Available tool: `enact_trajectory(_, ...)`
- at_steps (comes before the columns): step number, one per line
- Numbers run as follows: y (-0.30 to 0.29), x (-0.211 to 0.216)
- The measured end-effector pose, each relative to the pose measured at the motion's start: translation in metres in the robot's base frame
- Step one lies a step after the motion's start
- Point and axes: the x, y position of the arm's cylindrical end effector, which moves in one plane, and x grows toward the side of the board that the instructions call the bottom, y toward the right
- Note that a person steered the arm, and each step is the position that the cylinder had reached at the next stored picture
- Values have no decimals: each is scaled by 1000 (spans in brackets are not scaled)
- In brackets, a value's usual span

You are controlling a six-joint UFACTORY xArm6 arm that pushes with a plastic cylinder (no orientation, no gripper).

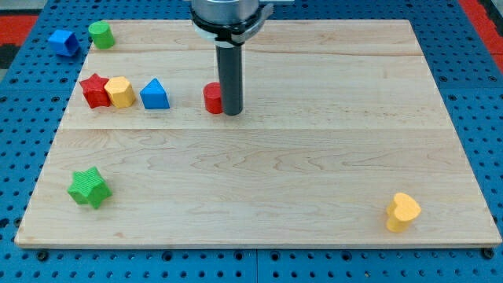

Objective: Push the green circle parallel to the red circle

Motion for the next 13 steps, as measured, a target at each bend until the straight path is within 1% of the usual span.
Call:
enact_trajectory(2,-4,-13)
enact_trajectory(3,46,-43)
enact_trajectory(4,14,-106)
enact_trajectory(5,-92,-176)
enact_trajectory(6,-182,-213)
enact_trajectory(7,-189,-215)
enact_trajectory(8,-249,-215)
enact_trajectory(9,-265,-208)
enact_trajectory(10,-236,-159)
enact_trajectory(11,-184,-155)
enact_trajectory(12,-180,-171)
enact_trajectory(13,-140,-164)
